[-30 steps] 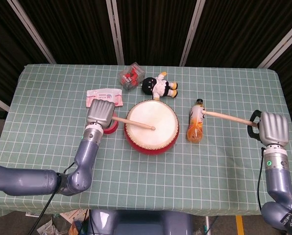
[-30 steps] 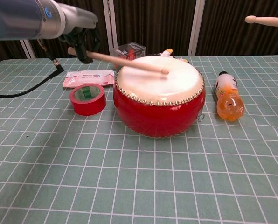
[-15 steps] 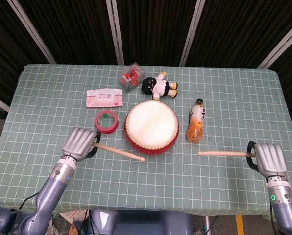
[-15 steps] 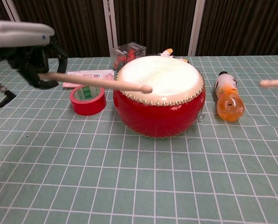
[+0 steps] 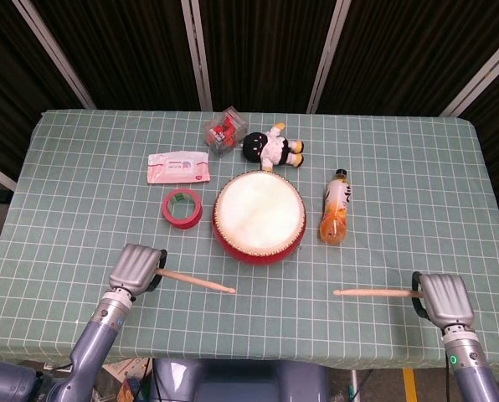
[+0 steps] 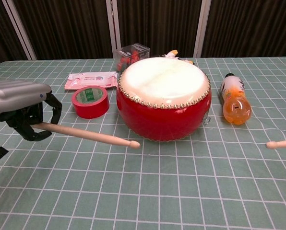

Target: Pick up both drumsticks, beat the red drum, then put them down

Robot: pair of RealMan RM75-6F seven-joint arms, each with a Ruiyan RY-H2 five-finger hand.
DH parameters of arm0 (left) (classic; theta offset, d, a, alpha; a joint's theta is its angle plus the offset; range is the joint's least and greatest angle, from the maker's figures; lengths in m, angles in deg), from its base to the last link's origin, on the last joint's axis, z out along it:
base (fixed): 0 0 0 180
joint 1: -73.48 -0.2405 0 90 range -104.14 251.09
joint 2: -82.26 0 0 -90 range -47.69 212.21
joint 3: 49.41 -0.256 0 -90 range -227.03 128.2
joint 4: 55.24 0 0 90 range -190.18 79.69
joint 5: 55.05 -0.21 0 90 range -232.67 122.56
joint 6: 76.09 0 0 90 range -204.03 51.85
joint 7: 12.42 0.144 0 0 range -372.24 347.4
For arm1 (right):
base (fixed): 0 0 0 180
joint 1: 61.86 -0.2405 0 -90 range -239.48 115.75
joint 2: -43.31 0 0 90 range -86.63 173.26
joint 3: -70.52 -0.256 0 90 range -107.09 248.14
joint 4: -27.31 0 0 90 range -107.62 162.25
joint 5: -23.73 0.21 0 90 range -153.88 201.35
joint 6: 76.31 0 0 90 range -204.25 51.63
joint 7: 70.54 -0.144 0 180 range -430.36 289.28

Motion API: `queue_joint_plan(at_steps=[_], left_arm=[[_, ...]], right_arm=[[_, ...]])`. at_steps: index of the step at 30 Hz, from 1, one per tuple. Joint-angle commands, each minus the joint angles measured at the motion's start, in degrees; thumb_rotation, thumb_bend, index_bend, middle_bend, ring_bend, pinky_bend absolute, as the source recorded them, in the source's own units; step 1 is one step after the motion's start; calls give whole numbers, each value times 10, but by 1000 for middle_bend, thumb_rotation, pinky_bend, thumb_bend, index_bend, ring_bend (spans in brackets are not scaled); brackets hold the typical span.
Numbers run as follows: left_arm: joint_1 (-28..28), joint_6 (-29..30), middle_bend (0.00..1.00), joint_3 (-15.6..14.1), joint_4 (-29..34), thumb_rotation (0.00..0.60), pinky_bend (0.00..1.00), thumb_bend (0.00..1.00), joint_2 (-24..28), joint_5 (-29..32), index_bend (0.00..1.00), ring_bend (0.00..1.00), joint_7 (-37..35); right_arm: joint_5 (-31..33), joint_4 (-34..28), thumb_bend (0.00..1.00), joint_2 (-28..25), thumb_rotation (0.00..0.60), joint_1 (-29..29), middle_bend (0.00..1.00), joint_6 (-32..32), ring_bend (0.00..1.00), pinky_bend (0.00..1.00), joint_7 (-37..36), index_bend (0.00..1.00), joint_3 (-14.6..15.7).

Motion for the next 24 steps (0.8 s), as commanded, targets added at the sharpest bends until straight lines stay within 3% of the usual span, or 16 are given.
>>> queue_joint_plan(at_steps=[1, 5, 8, 10, 13, 16, 19, 24], left_arm=[[-9, -9, 1000, 11, -45, 600, 1000, 559, -39, 10, 722, 1000, 7], [-9, -16, 985, 24, -76, 600, 1000, 524, -67, 21, 667, 978, 23], [-9, -18, 851, 28, -90, 600, 908, 471, -79, 30, 552, 855, 40], [-9, -20, 727, 30, -93, 600, 795, 417, -84, 42, 469, 743, 56], [-8, -21, 484, 28, -86, 600, 588, 310, -81, 61, 332, 519, 80], [-9, -21, 318, 24, -75, 600, 473, 218, -72, 75, 258, 362, 100], [-15, -19, 228, 23, -62, 600, 427, 185, -61, 79, 226, 272, 102], [-28, -17, 169, 20, -44, 600, 389, 168, -39, 62, 194, 217, 86]], right_arm=[[8, 11, 563, 12, 600, -3, 1000, 9, 1000, 926, 10, 991, -5], [25, 26, 562, 29, 600, -8, 998, 21, 1000, 918, 26, 954, -12], [38, 42, 563, 44, 600, -9, 936, 27, 954, 852, 35, 868, -16], [50, 49, 562, 51, 600, -11, 836, 35, 866, 760, 43, 766, -17], [59, 50, 563, 51, 600, -13, 610, 45, 636, 564, 52, 513, -15], [70, 44, 550, 47, 600, -16, 458, 55, 469, 449, 69, 345, -10], [84, 37, 517, 43, 600, -18, 337, 63, 344, 382, 82, 226, -8], [88, 28, 511, 43, 600, -19, 260, 58, 273, 345, 96, 162, -6]])
